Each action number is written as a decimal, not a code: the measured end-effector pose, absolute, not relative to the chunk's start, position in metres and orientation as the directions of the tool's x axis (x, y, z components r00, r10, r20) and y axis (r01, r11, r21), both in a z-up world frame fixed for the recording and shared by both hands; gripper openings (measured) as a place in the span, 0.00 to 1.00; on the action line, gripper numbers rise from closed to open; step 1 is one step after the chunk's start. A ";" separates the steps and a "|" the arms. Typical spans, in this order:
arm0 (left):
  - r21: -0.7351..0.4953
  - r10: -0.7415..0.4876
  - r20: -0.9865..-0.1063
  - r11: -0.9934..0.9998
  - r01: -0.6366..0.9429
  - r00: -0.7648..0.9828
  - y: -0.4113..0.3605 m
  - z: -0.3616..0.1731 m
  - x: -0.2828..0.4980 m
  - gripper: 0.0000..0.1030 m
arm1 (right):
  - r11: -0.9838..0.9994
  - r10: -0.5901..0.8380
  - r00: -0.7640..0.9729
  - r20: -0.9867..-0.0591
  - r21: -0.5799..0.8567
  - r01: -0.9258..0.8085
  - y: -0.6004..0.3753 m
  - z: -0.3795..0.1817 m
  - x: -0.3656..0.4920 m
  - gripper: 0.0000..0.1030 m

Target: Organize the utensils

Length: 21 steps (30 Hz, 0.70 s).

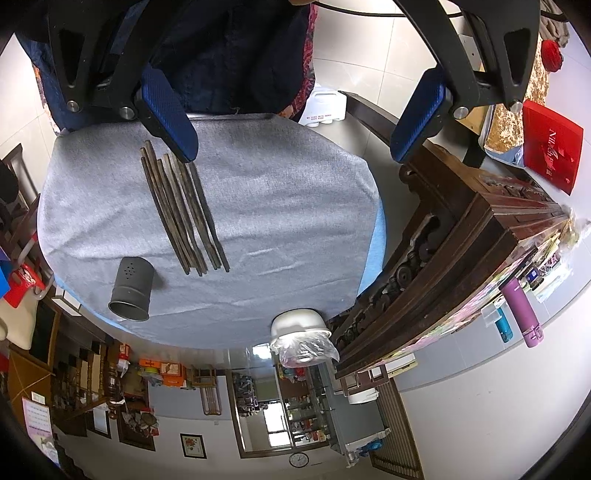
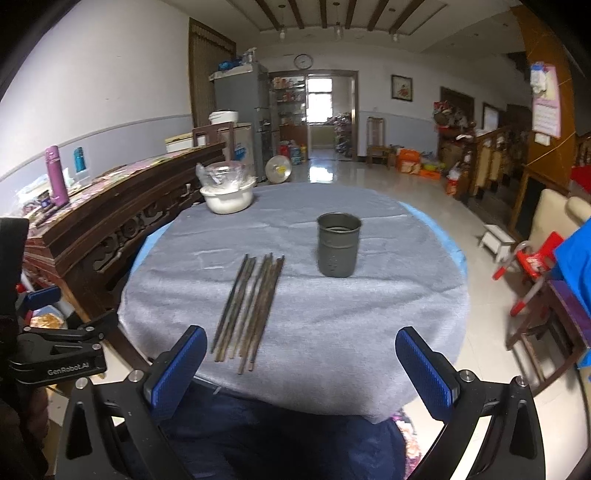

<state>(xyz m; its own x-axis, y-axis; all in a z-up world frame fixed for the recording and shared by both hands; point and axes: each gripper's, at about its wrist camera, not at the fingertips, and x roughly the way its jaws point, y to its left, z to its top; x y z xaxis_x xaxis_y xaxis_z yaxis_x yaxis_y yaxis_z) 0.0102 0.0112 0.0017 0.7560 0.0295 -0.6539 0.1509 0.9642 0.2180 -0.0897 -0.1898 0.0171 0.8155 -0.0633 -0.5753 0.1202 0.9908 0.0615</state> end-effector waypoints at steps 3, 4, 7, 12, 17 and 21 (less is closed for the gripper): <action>0.156 -0.024 -0.696 0.970 0.184 0.718 0.017 0.000 0.030 1.00 | 0.992 0.007 0.811 -0.585 0.107 0.068 -0.197 0.014 -0.071 1.00; 0.134 -0.041 -0.713 0.972 0.192 0.700 0.020 -0.001 0.039 1.00 | 0.991 0.039 0.807 -0.589 0.126 0.043 -0.200 0.013 -0.062 1.00; 0.050 -0.094 -0.763 0.978 0.204 0.640 0.031 -0.007 0.073 1.00 | 0.974 0.168 0.781 -0.601 0.222 -0.039 -0.215 0.008 -0.026 1.00; -0.113 -0.185 -0.842 0.979 0.169 0.507 0.045 -0.036 0.133 0.97 | 0.932 0.307 0.721 -0.621 0.350 -0.095 -0.227 -0.013 0.039 1.00; -0.230 -0.275 -0.879 0.960 0.158 0.390 0.033 -0.070 0.174 0.69 | 0.893 0.368 0.619 -0.694 0.449 -0.027 -0.235 -0.053 0.099 0.41; -0.309 -0.340 -0.900 0.939 0.150 0.274 0.011 -0.099 0.197 0.53 | 0.881 0.380 0.565 -0.732 0.473 0.020 -0.232 -0.078 0.134 0.38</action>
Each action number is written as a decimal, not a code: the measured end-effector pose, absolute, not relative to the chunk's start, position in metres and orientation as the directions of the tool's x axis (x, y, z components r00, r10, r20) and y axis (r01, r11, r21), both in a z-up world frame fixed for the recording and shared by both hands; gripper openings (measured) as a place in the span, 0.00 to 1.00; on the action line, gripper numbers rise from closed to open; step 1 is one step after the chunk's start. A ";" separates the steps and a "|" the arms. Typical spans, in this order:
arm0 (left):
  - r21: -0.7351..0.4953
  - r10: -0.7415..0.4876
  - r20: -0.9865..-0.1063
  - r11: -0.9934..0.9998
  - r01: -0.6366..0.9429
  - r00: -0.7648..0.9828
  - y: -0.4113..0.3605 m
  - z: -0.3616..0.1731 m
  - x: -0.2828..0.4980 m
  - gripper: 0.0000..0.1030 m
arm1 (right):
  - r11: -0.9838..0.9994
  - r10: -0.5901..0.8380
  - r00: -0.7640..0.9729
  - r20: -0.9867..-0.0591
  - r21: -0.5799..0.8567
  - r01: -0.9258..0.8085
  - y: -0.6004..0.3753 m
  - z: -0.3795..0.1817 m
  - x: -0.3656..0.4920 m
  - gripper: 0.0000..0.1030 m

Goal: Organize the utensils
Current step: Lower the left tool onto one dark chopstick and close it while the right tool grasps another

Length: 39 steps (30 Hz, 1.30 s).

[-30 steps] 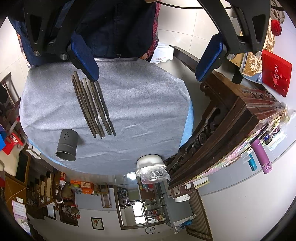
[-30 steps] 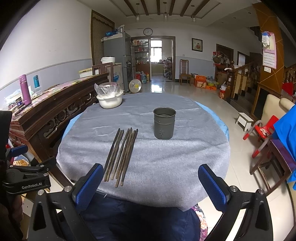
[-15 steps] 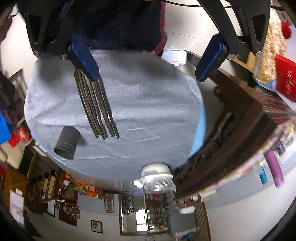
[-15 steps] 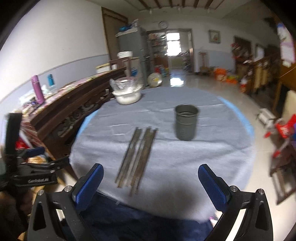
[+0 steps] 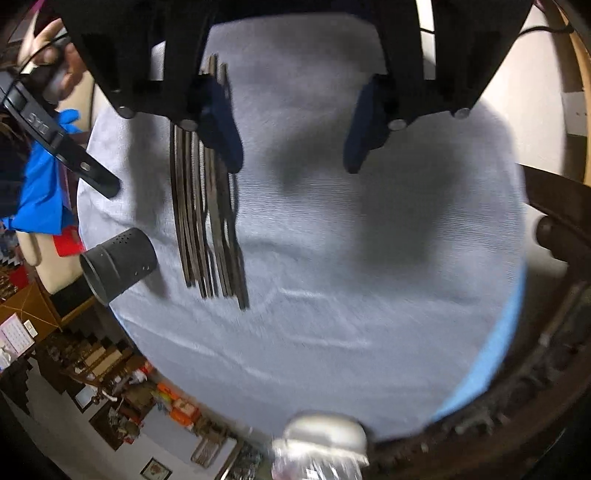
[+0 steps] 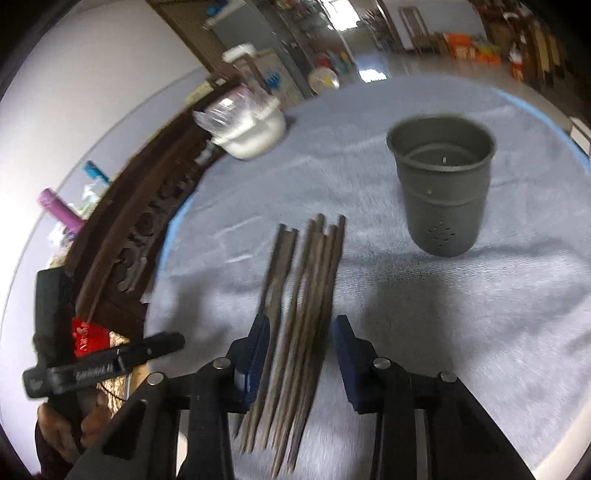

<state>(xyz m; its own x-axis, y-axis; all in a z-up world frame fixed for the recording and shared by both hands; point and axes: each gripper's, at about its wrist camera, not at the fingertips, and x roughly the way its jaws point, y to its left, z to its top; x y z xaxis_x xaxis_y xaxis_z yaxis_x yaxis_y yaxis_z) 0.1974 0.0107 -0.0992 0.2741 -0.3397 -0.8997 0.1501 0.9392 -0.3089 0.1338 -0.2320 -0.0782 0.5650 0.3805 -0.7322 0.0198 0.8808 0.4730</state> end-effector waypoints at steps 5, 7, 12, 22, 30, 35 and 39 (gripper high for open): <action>-0.350 -0.372 -0.906 0.927 0.133 0.204 -0.010 -0.118 0.216 0.40 | 0.876 0.370 0.525 -0.766 0.477 0.078 -0.231 -0.100 0.163 0.30; -0.355 -0.374 -0.909 0.926 0.128 0.184 -0.016 -0.121 0.220 0.40 | 0.875 0.370 0.506 -0.779 0.476 0.093 -0.232 -0.108 0.171 0.27; -0.350 -0.368 -0.916 0.928 0.131 0.159 -0.027 -0.126 0.230 0.39 | 0.892 0.341 0.467 -0.816 0.437 0.112 -0.225 -0.123 0.185 0.19; -0.308 -0.335 -0.922 0.938 0.155 0.193 -0.049 -0.130 0.238 0.30 | 0.907 0.305 0.458 -0.835 0.401 0.127 -0.236 -0.124 0.179 0.17; -0.318 -0.346 -0.920 0.934 0.163 0.186 -0.064 -0.131 0.248 0.24 | 0.910 0.314 0.421 -0.851 0.396 0.121 -0.228 -0.127 0.190 0.17; -0.312 -0.338 -0.922 0.937 0.156 0.186 -0.068 -0.128 0.250 0.24 | 0.906 0.311 0.425 -0.850 0.400 0.137 -0.236 -0.129 0.186 0.10; -0.284 -0.314 -0.926 0.945 0.164 0.207 -0.077 -0.125 0.256 0.24 | 0.898 0.320 0.421 -0.849 0.413 0.150 -0.245 -0.130 0.179 0.10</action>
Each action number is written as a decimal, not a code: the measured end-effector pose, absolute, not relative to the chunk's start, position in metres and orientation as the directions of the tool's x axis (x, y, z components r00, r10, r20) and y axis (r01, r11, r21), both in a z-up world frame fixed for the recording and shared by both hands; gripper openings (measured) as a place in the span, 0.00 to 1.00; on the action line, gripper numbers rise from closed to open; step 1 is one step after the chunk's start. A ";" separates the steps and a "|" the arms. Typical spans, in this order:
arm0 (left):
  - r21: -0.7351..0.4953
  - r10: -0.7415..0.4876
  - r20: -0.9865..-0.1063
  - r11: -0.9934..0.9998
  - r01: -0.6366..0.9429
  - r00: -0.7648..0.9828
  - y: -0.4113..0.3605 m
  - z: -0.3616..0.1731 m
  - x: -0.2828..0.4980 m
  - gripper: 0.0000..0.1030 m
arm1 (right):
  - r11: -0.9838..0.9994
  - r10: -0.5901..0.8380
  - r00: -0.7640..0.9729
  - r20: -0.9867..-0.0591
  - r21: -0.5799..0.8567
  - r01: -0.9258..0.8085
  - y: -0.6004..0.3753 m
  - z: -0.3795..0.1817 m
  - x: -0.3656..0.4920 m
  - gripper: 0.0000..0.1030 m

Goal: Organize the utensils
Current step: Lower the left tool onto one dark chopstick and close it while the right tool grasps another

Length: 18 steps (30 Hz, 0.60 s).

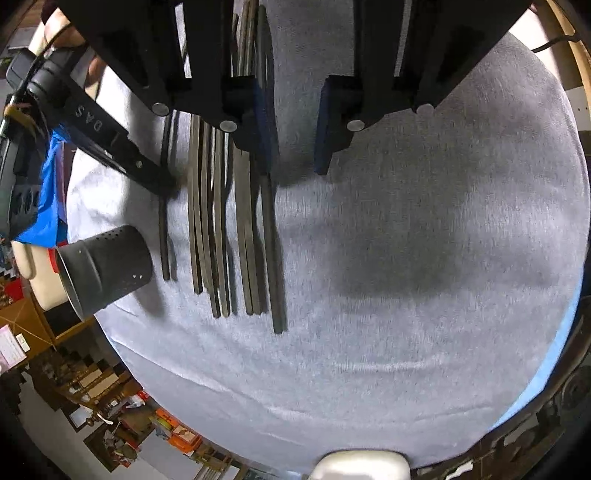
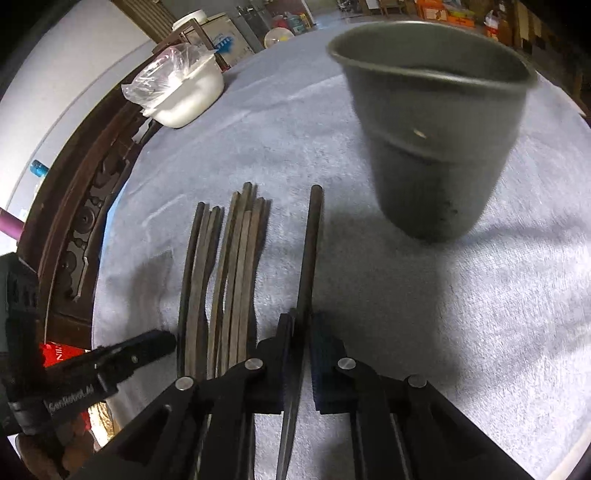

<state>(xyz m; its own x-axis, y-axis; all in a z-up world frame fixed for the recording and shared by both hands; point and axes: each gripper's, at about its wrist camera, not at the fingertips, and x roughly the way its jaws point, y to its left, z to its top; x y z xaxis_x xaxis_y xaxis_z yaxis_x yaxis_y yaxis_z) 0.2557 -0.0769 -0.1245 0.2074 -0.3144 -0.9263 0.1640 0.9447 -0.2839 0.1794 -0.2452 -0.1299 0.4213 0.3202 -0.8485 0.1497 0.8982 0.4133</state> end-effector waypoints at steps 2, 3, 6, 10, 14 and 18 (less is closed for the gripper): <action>-0.282 -0.312 -0.925 0.946 0.159 0.215 -0.080 -0.126 0.260 0.24 | 0.897 0.324 0.420 -0.848 0.416 0.147 -0.246 -0.130 0.178 0.10; -0.286 -0.313 -0.925 0.947 0.148 0.215 -0.080 -0.127 0.262 0.24 | 0.898 0.323 0.421 -0.848 0.415 0.146 -0.246 -0.130 0.178 0.10; -0.299 -0.320 -0.924 0.946 0.129 0.208 -0.080 -0.128 0.266 0.24 | 0.900 0.322 0.423 -0.847 0.412 0.140 -0.245 -0.130 0.178 0.10; -0.312 -0.327 -0.926 0.944 0.103 0.189 -0.071 -0.129 0.264 0.24 | 0.900 0.326 0.427 -0.843 0.415 0.132 -0.245 -0.130 0.178 0.10; -0.373 -0.379 -0.908 0.925 0.067 0.179 -0.058 -0.124 0.265 0.23 | 0.891 0.341 0.433 -0.834 0.434 0.133 -0.248 -0.131 0.176 0.10; -0.383 -0.386 -0.899 0.922 0.054 0.208 -0.051 -0.114 0.270 0.24 | 0.893 0.338 0.436 -0.834 0.431 0.131 -0.247 -0.131 0.174 0.10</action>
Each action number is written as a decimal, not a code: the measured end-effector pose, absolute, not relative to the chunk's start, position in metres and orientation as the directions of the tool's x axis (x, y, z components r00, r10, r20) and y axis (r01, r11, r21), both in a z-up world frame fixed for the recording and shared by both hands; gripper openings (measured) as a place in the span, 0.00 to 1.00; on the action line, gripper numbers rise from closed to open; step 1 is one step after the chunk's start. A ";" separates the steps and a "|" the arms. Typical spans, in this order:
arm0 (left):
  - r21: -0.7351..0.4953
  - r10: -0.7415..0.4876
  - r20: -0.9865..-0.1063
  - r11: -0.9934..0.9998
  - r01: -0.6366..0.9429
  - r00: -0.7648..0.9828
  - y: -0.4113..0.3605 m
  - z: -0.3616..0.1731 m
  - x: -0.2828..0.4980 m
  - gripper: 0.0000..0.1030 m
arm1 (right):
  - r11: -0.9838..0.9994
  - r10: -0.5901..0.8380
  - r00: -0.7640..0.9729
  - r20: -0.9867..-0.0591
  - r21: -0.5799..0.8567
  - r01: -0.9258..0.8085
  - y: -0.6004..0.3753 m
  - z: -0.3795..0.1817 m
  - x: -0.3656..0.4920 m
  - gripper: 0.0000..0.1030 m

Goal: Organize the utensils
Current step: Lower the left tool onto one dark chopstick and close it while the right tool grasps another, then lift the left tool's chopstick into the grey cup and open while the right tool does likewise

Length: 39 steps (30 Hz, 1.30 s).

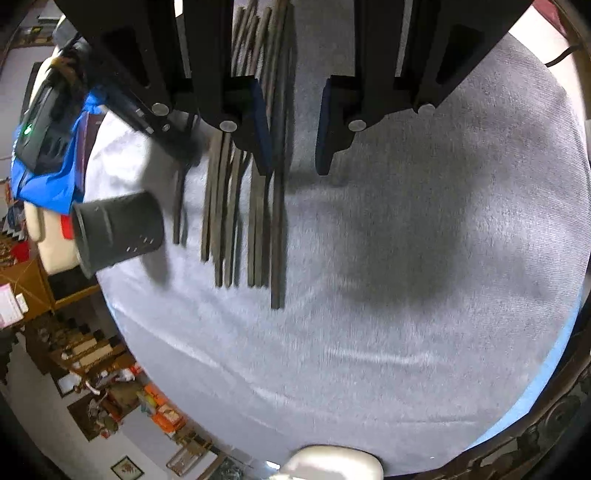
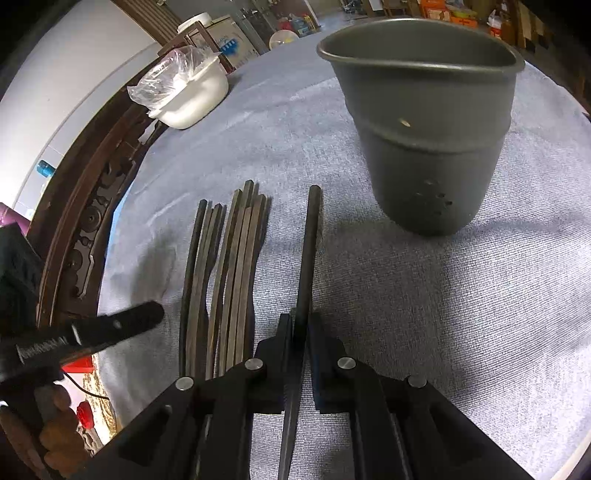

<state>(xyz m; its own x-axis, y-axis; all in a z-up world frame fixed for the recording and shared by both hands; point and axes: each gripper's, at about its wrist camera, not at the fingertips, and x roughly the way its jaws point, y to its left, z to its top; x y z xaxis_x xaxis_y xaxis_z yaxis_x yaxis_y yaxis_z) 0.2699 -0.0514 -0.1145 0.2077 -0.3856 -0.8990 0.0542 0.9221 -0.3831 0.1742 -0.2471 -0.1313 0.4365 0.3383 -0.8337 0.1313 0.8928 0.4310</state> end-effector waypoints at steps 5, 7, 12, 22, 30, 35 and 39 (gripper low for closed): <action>-0.383 -0.381 -0.908 0.923 0.020 0.177 -0.057 -0.128 0.280 0.24 | 0.889 0.344 0.437 -0.831 0.438 0.133 -0.249 -0.132 0.174 0.10; -0.382 -0.378 -0.910 0.924 0.011 0.171 -0.058 -0.132 0.283 0.24 | 0.889 0.346 0.437 -0.830 0.439 0.132 -0.249 -0.132 0.174 0.10; -0.395 -0.389 -0.907 0.919 -0.004 0.162 -0.060 -0.140 0.278 0.24 | 0.893 0.340 0.438 -0.832 0.431 0.126 -0.248 -0.131 0.174 0.10; -0.397 -0.391 -0.906 0.918 -0.004 0.162 -0.057 -0.145 0.275 0.24 | 0.893 0.342 0.436 -0.833 0.433 0.126 -0.248 -0.131 0.174 0.10; -0.399 -0.399 -0.910 0.917 0.022 0.110 -0.033 -0.150 0.268 0.08 | 0.900 0.335 0.385 -0.860 0.413 0.139 -0.251 -0.129 0.166 0.10; -0.377 -0.381 -0.922 0.924 0.064 0.072 -0.028 -0.146 0.262 0.08 | 0.916 0.331 0.333 -0.883 0.386 0.114 -0.249 -0.127 0.160 0.14; -0.324 -0.332 -0.941 0.939 0.112 0.061 -0.034 -0.138 0.268 0.12 | 0.905 0.352 0.282 -0.892 0.401 0.139 -0.254 -0.128 0.174 0.14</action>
<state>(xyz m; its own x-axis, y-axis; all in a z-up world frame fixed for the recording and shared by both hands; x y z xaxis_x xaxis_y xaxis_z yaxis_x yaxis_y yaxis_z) 0.2681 -0.0343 -0.1385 0.0614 -0.3324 -0.9411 0.1124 0.9392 -0.3244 0.1741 -0.2539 -0.1279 0.2823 0.3521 -0.8924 0.1394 0.9053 0.4013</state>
